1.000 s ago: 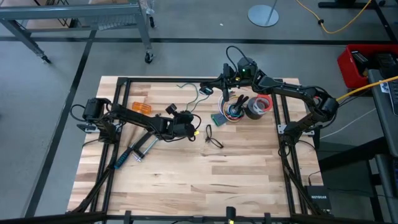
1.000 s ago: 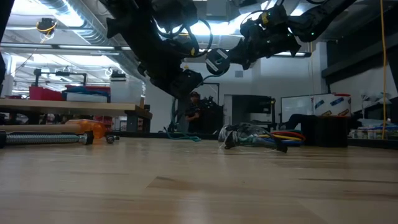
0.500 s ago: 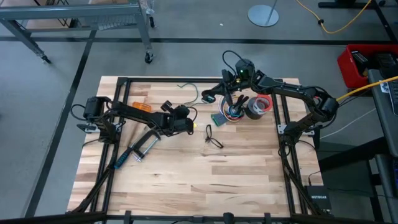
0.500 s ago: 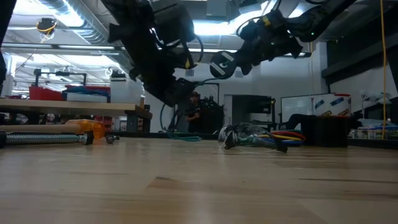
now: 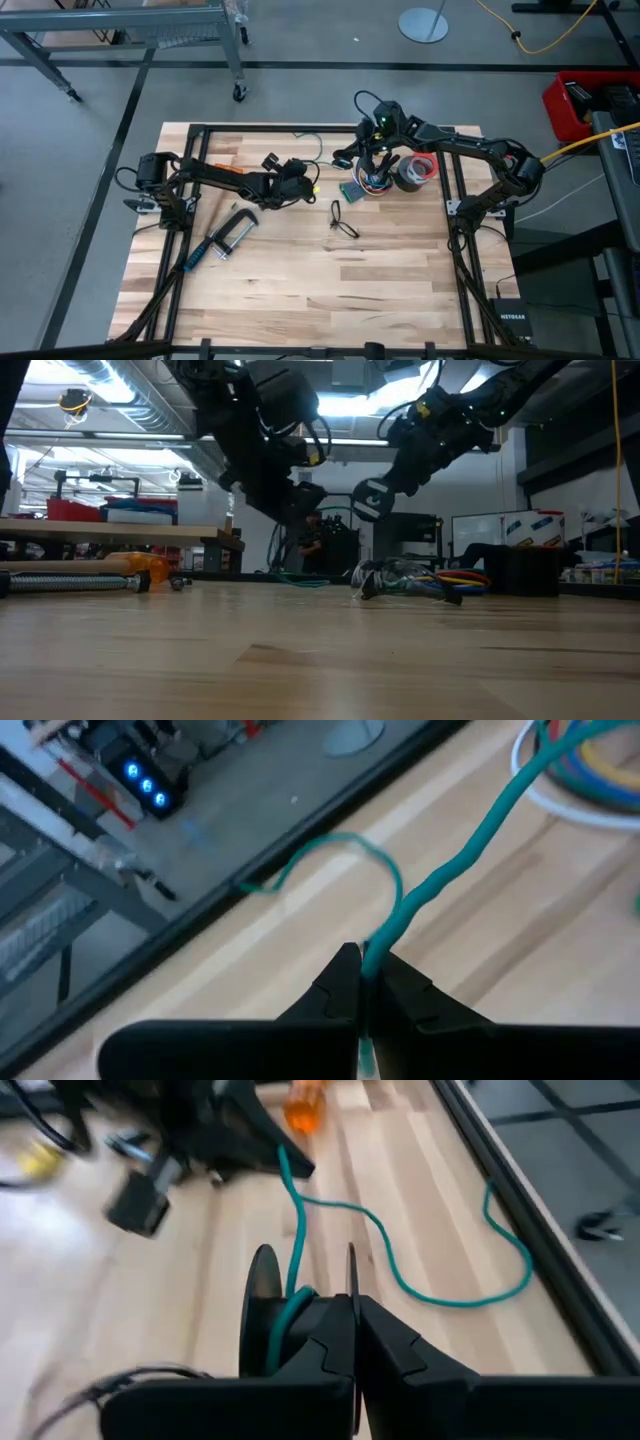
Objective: Coil cords
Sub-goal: Coil the green wire on the black spool
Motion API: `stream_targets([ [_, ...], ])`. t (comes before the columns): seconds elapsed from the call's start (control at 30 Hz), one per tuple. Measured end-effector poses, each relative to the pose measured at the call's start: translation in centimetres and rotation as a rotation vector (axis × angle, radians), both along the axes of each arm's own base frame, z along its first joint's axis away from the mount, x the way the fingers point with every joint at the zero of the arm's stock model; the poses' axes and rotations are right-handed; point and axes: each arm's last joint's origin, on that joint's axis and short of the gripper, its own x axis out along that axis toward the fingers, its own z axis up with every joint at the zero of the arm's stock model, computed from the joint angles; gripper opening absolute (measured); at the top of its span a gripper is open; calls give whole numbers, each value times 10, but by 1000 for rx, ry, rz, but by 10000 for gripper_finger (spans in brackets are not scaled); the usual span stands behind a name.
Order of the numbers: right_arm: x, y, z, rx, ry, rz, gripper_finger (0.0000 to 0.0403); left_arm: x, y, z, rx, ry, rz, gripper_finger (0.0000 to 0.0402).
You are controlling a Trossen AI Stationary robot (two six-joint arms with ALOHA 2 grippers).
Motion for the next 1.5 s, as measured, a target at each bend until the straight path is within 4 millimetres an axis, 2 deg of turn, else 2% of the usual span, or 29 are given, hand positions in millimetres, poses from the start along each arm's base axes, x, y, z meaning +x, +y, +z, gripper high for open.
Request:
stream_targets([
  [0.3, 19, 28, -3, -188, 99, -74, 3, 15, 15, 20, -22, -118, -63, 0],
  [0.5, 28, 35, 0, -257, 76, -130, 3, 30, 14, 41, -75, -238, -150, 0],
  [0.9, 49, 27, -1, -191, -119, -272, 3, 40, -8, 50, -126, -350, -263, 0],
  [1.27, 56, 26, 7, -86, -278, -233, 3, 41, -11, 52, -119, -378, -258, 0],
  [1.5, 56, 27, 7, -58, -289, -219, 3, 44, -11, 58, -84, -421, -284, 0],
])
